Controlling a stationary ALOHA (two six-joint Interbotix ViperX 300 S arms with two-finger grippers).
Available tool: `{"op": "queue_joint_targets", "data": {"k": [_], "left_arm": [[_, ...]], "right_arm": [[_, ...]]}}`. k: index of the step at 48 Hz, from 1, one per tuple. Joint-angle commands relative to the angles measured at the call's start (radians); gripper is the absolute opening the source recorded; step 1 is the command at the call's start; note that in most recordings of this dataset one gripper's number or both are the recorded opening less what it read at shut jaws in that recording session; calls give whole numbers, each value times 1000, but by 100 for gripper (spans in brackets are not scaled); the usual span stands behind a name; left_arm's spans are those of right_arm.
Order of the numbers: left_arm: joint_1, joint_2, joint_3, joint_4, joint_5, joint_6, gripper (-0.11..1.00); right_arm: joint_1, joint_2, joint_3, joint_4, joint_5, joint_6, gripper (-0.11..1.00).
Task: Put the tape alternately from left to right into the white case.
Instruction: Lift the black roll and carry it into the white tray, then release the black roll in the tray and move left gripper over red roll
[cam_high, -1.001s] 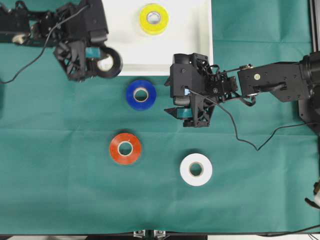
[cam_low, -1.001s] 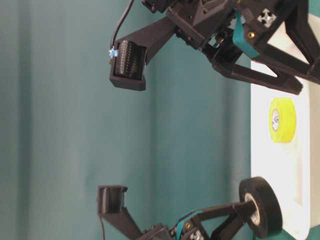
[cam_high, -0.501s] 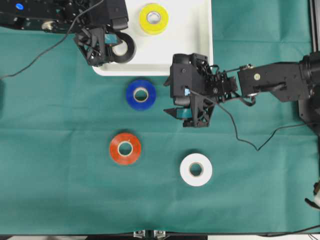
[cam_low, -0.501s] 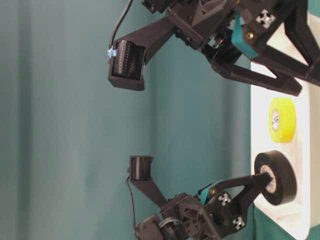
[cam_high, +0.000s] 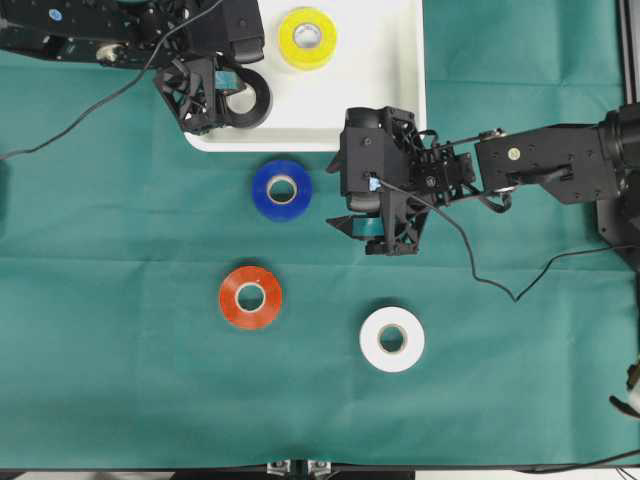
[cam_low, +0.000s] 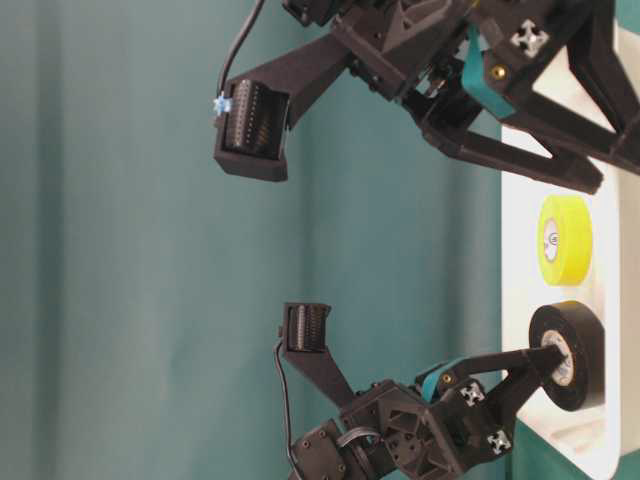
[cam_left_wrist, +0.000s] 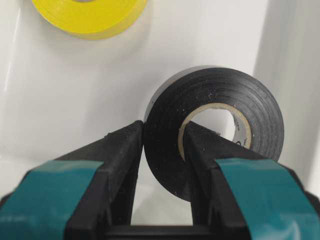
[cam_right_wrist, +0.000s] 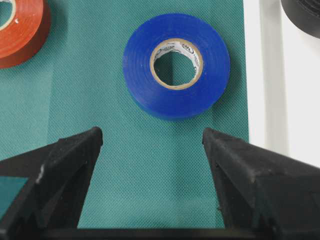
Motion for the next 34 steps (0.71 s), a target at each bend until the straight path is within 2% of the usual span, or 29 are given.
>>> {"op": "queue_joint_targets", "data": {"k": [1, 4, 9, 13, 18, 22, 24, 34], "left_arm": [[3, -15, -20, 2, -8, 3, -5], [3, -17, -17, 2, -6, 3, -1], [3, -26, -8, 2, -3, 2, 17], [3, -40, 3, 2, -2, 0, 38], [2, -64, 18, 0, -2, -5, 71], [0, -87, 29, 0, -2, -8, 91], [-2, -98, 35, 0, -2, -9, 95], [-35, -126, 58, -5, 0, -15, 95]], "right_arm": [[3, -11, -11, -3, -8, -2, 84], [3, -11, -11, -5, -8, -2, 84], [3, -11, -9, -5, -8, -2, 84], [3, -11, -9, -5, -8, -2, 84], [3, -11, -9, -5, -8, -2, 84], [3, -11, -9, -5, -9, -2, 84], [3, -11, -9, -5, -9, -2, 84], [3, -11, -9, -5, -12, -2, 84]]}}
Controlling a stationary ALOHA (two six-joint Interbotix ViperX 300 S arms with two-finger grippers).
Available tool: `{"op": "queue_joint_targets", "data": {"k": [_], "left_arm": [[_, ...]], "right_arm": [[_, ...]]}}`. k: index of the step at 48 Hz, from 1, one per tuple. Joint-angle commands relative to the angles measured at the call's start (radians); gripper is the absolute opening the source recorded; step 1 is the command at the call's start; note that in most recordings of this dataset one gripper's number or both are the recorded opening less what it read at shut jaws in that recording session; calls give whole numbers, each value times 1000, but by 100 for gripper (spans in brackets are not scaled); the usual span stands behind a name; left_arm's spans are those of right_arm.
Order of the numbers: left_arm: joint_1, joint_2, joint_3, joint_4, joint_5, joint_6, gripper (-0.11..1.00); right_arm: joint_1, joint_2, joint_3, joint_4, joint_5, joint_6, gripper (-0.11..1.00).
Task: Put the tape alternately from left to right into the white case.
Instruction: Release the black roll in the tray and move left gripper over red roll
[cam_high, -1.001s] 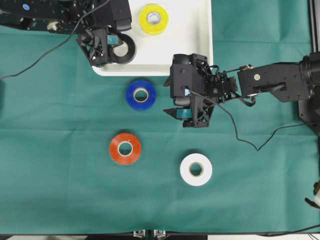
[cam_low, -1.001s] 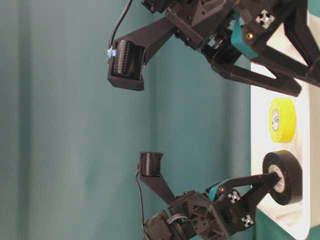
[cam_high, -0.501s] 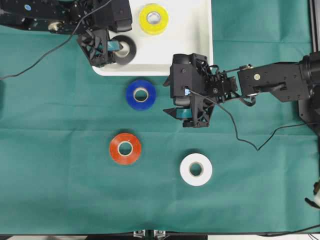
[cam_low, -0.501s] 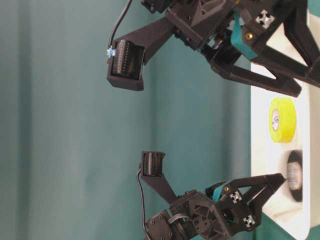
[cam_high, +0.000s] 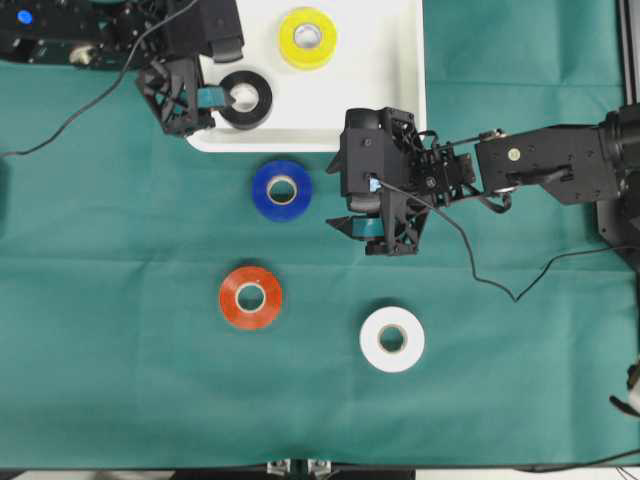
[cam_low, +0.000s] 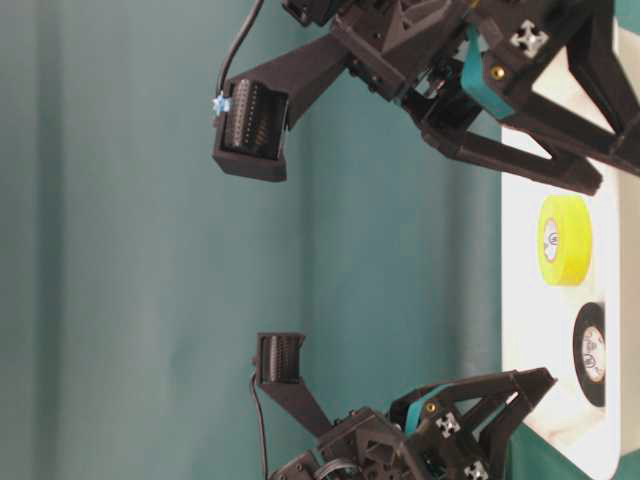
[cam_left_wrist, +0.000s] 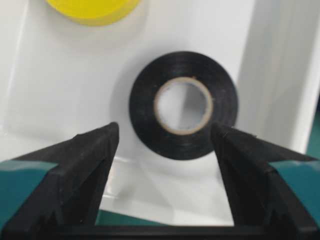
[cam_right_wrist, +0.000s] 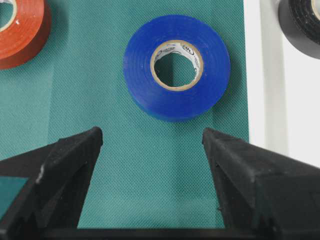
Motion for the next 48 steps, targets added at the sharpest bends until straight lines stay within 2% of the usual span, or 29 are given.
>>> {"op": "queue_joint_targets", "data": {"k": [1, 9, 25, 37, 48], "left_arm": [[-31, -34, -3, -3, -3, -2, 95], [-118, -49, 6, -3, -2, -12, 94], [-304, -77, 37, -3, -2, -81, 94], [-388, -77, 46, -3, -3, -190, 94], [-440, -77, 57, -3, -2, -261, 94]], "right_arm": [[3, -11, -9, -3, -9, -2, 84], [2, -11, -8, -3, -9, 2, 84], [3, -11, -8, -3, -9, 2, 84], [3, -11, -8, -3, -9, 3, 84], [3, -11, -8, -3, -18, 3, 84]]}}
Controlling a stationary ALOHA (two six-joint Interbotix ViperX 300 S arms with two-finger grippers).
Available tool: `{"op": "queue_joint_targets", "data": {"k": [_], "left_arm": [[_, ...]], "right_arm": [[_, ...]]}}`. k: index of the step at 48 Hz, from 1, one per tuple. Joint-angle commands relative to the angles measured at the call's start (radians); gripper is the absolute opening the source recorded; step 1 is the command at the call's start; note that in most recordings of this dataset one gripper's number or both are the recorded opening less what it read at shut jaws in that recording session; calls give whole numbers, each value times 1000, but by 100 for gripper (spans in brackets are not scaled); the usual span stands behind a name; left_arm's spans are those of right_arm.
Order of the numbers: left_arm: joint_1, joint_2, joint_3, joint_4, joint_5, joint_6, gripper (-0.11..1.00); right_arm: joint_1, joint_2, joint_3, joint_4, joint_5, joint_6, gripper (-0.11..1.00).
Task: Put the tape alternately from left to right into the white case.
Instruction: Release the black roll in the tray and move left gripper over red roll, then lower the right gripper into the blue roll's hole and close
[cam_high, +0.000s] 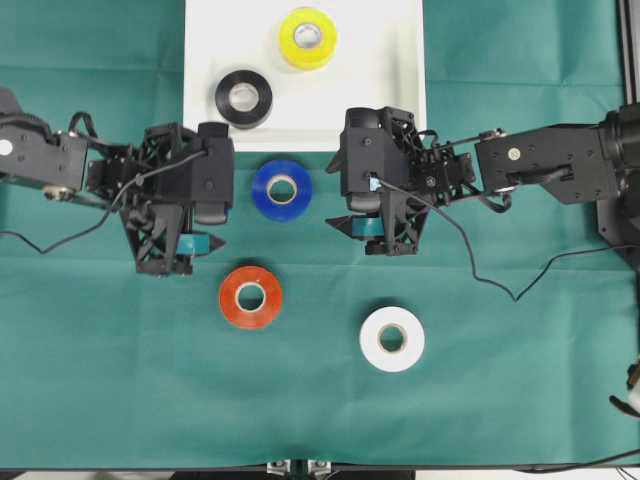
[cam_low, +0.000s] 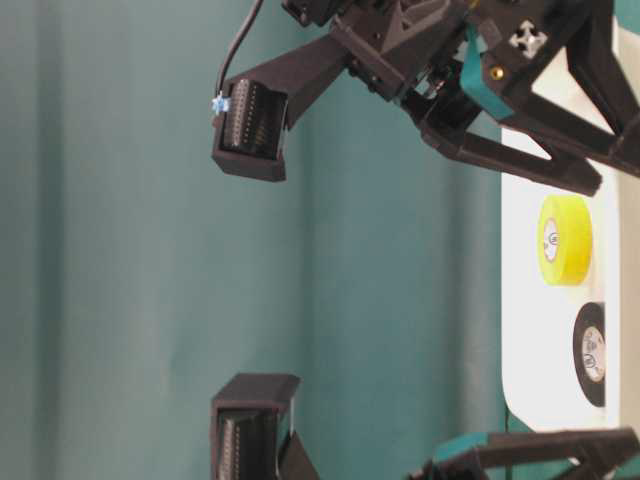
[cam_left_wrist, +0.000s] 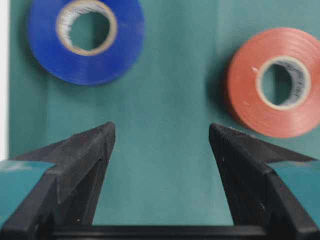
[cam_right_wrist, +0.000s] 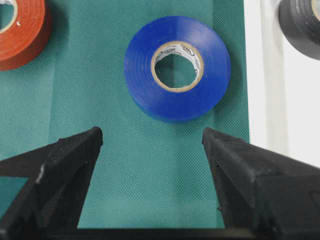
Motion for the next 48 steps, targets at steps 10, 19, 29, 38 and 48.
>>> {"op": "queue_joint_targets", "data": {"k": [10, 19, 29, 38, 48], "left_arm": [[-38, -23, 11, -3, -6, -44, 94], [-44, -23, 21, -3, -14, -52, 94], [-46, -20, 28, -3, -31, -52, 94], [-46, -18, 28, -3, -37, -52, 94], [-46, -18, 29, -3, -37, -52, 94]], "right_arm": [[3, -9, -9, -2, -14, 3, 84], [3, -9, -8, -2, -14, 3, 84], [3, -9, -8, -2, -14, 5, 84], [3, -9, -3, -2, -14, 6, 84], [3, -9, -3, -2, -14, 6, 84]]}}
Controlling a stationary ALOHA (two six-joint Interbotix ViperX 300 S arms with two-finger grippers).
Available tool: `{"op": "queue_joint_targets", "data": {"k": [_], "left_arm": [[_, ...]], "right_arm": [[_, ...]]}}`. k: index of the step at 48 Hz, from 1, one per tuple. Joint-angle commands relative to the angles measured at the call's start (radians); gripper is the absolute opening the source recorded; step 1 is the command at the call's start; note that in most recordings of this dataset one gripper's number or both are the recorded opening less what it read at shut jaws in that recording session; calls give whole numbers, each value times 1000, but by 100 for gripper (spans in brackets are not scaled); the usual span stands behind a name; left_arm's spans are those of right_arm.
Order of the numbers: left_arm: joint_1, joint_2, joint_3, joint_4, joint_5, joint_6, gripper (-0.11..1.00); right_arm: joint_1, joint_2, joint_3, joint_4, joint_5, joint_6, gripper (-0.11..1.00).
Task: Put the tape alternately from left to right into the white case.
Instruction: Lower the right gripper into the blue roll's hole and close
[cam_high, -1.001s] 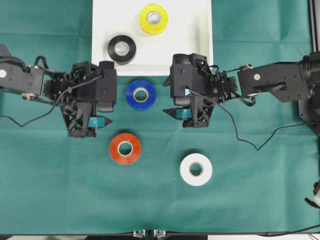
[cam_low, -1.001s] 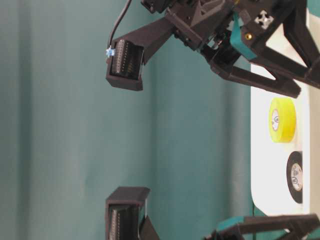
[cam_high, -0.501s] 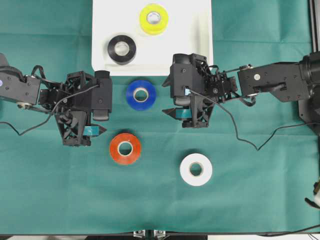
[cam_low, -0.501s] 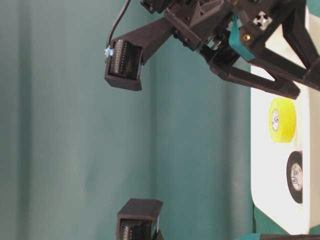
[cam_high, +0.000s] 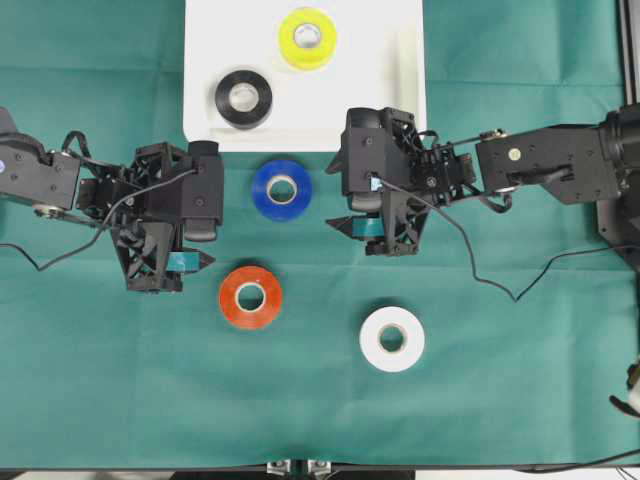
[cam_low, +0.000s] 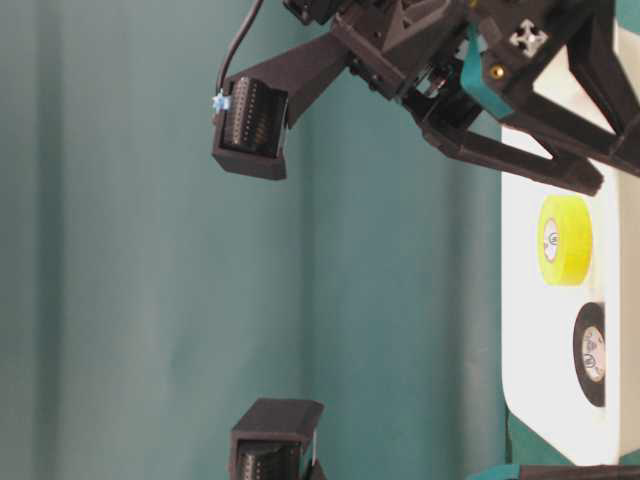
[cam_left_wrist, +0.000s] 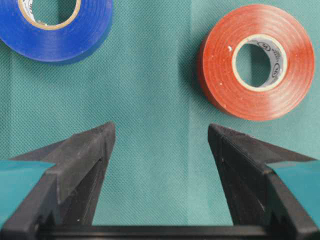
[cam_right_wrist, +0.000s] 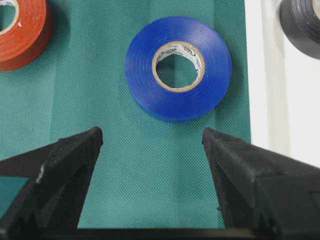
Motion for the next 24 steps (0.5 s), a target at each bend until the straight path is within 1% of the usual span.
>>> {"op": "queue_joint_targets", "data": {"k": [1, 9, 18, 24], "left_arm": [[-2, -18, -8, -2, -5, 2, 94], [-3, -18, -8, -2, -6, 2, 94], [-3, -18, -9, -2, -6, 2, 94], [-3, -23, -9, -2, -6, 2, 94]], "right_arm": [[5, -11, -9, -2, -9, 2, 84], [12, -2, -17, -2, -21, -2, 84], [17, 49, -49, -2, -15, -8, 83], [17, 75, -78, -26, -12, -9, 83]]}}
